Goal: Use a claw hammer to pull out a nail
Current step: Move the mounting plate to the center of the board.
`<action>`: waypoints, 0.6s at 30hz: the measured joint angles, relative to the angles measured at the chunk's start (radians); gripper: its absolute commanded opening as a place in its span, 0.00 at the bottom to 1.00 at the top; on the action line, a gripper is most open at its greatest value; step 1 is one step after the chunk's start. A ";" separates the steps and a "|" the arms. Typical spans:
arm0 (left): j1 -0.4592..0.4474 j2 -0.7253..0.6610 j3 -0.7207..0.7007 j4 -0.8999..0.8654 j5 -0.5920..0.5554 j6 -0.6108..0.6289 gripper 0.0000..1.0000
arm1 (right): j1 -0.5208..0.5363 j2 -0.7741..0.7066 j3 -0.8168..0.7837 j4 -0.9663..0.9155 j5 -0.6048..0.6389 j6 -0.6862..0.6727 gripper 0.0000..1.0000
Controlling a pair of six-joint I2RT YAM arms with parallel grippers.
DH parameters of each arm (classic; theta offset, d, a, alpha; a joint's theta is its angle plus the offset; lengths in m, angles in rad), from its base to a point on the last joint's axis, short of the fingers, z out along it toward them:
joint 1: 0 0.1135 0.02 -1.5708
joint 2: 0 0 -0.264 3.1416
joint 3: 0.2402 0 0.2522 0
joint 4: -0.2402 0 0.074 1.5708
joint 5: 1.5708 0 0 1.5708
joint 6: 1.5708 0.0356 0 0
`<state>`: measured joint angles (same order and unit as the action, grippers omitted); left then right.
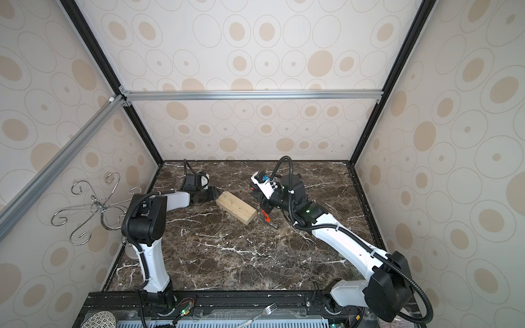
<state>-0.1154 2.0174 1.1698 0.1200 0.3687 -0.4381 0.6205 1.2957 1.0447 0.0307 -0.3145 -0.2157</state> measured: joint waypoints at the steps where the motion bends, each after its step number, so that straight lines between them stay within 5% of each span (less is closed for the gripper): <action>1: -0.001 -0.012 -0.021 0.006 0.010 -0.003 0.47 | 0.000 0.001 0.000 0.000 -0.003 -0.009 0.00; 18: -0.140 -0.154 -0.239 0.087 0.034 -0.122 0.45 | -0.084 0.058 0.101 -0.024 -0.340 -0.180 0.00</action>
<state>-0.2550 1.8629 0.9310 0.2066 0.4026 -0.5602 0.5365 1.3540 1.1461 0.0071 -0.6548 -0.3954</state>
